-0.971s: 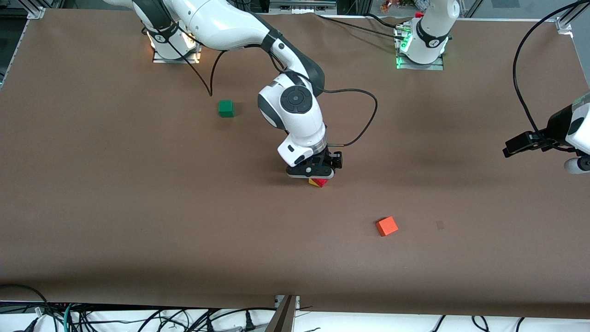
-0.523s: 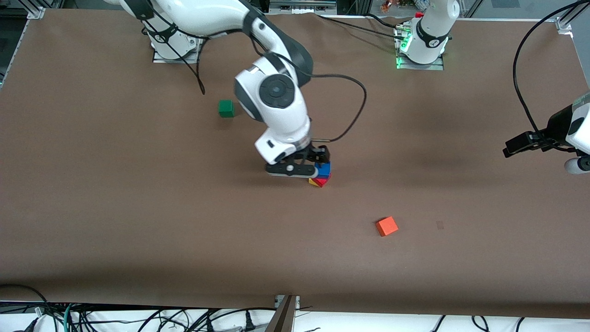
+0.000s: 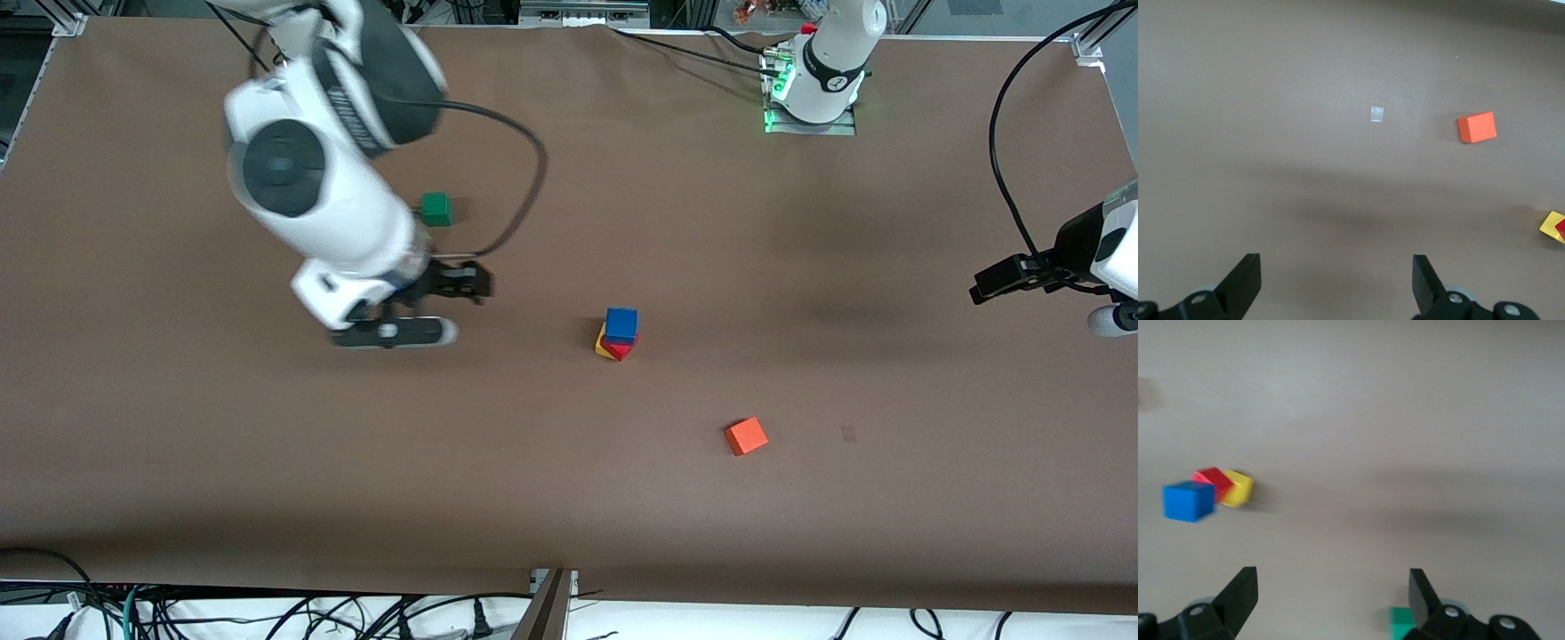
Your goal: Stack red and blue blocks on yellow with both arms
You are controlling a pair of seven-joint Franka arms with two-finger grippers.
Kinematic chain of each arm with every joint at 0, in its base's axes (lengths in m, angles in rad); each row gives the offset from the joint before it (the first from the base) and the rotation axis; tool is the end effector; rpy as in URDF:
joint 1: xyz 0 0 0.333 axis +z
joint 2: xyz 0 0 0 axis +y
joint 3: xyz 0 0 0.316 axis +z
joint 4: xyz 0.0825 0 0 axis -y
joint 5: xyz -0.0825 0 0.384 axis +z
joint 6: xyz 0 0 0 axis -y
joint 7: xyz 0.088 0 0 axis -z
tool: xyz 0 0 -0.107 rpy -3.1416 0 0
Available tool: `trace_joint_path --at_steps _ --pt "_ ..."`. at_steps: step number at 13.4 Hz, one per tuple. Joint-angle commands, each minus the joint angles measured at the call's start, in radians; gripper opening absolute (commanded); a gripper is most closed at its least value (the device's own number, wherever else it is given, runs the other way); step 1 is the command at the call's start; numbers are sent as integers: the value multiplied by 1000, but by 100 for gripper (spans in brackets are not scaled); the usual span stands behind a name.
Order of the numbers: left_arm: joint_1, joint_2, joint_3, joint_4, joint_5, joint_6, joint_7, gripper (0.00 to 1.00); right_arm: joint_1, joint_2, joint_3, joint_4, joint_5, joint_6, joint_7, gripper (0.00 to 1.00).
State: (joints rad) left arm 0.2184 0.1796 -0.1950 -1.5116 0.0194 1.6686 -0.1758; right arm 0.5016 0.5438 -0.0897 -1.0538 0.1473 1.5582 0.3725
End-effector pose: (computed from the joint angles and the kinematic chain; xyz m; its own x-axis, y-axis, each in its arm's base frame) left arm 0.6131 0.0259 0.5579 0.9799 0.1983 -0.0216 0.1986 -0.9800 0.0118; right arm 0.6308 0.3125 0.5240 0.9960 0.0532 -0.0716 0.0474 -0.9957 -0.0801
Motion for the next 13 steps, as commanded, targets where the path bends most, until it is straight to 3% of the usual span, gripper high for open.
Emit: trace_joint_path --at_steps 1,3,7,13 --pt "9 12 -1 24 -24 -6 22 100 3 -224 -108 -300 17 14 -185 100" --pt "9 12 -1 24 -26 -6 22 100 5 -345 -156 -456 2 42 -266 100" --pt "9 12 -1 24 -26 -6 22 100 6 -550 -156 -727 -120 176 -267 100" --pt "9 12 -1 22 -26 -6 22 100 -21 -533 -151 -717 -155 195 -293 100"
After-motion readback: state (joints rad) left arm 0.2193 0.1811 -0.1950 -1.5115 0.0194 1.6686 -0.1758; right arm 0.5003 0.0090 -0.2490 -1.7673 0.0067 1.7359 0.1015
